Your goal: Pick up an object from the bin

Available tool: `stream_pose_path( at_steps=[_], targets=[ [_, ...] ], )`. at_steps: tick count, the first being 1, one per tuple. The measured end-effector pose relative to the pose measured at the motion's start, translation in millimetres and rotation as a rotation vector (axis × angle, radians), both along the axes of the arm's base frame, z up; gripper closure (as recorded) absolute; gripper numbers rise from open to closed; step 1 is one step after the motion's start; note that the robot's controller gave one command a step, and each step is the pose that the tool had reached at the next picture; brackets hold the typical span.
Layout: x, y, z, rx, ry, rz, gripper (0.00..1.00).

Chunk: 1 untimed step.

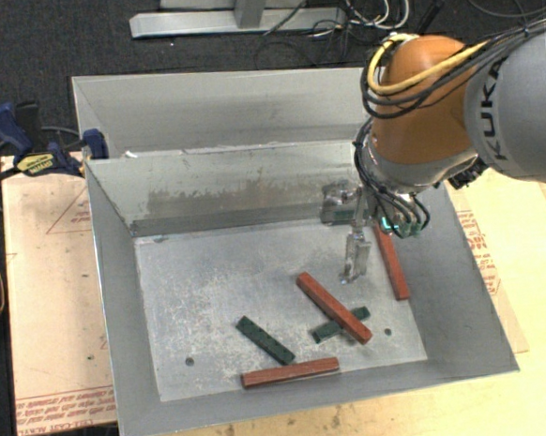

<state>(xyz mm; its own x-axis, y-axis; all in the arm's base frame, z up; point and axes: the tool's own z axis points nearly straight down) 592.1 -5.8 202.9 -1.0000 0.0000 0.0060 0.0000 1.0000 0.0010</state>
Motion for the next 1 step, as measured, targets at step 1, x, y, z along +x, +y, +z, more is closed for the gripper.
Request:
stream_pose_path(
  at_steps=[1],
  targets=[
    [-26.4,-19.8,-125.5,0.002,0.0,0.244,0.0]
  ],
)
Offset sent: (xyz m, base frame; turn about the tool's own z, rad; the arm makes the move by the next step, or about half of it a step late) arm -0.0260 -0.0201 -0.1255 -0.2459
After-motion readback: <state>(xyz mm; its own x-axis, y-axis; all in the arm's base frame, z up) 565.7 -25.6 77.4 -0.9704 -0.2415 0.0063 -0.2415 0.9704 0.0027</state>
